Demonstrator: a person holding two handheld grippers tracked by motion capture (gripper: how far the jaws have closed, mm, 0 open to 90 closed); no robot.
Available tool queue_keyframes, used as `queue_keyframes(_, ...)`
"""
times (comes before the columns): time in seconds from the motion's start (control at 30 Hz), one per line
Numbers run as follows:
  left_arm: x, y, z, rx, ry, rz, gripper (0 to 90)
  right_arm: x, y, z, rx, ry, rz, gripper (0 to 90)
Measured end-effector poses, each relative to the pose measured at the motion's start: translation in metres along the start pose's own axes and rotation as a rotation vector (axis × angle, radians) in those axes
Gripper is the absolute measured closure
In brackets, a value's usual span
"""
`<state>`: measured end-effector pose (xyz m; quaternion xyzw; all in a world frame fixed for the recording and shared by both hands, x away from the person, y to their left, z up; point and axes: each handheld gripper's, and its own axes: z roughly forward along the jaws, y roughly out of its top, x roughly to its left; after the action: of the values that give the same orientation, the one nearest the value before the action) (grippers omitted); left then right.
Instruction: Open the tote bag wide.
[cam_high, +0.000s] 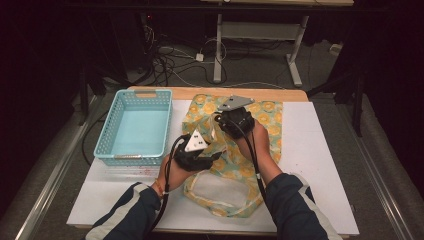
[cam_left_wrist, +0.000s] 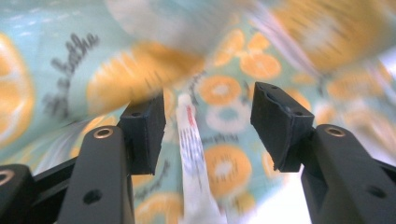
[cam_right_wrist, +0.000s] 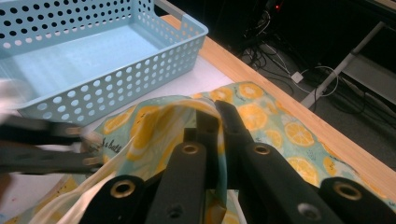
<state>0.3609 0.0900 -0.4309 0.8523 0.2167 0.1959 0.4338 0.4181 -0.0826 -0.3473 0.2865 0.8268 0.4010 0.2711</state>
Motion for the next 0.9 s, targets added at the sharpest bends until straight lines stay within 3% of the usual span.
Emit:
queue_keyframes(0.07, -0.007, -0.005, -0.014, 0.001, 0.012, 0.07, 40.8, -0.001, -0.002, -0.001, 0.004, -0.002, 0.002, 90.0)
queue_keyframes(0.13, -0.01, -0.009, -0.028, -0.002, 0.029, 0.103, 40.7, -0.002, -0.003, -0.001, 0.004, 0.001, 0.009, 90.0)
queue_keyframes(0.23, -0.01, -0.015, -0.048, -0.029, 0.062, 0.105, 37.8, -0.002, -0.005, -0.001, 0.008, 0.004, 0.008, 90.0)
queue_keyframes(0.33, -0.004, -0.025, -0.064, -0.04, 0.111, 0.068, 33.8, -0.001, -0.006, -0.003, 0.009, 0.007, 0.004, 90.0)
queue_keyframes(0.43, 0.004, -0.037, -0.068, -0.024, 0.141, 0.018, 30.5, 0.001, -0.008, -0.004, 0.014, 0.01, -0.007, 90.0)
queue_keyframes(0.53, 0.009, -0.048, -0.063, 0.02, 0.115, -0.037, 30.0, 0.002, -0.012, -0.008, 0.015, 0.011, -0.009, 90.0)
queue_keyframes(0.6, 0.009, -0.053, -0.058, 0.051, 0.11, -0.033, 30.0, 0.001, -0.016, -0.011, 0.01, 0.018, -0.005, 90.0)
queue_keyframes(0.7, 0.011, -0.058, -0.05, 0.081, 0.097, -0.062, 30.0, 0.0, -0.022, -0.016, 0.013, 0.014, -0.004, 90.0)
queue_keyframes(0.9, 0.011, -0.057, -0.038, 0.091, 0.09, -0.088, 30.0, -0.002, -0.033, -0.025, -0.001, 0.028, 0.0, 90.0)
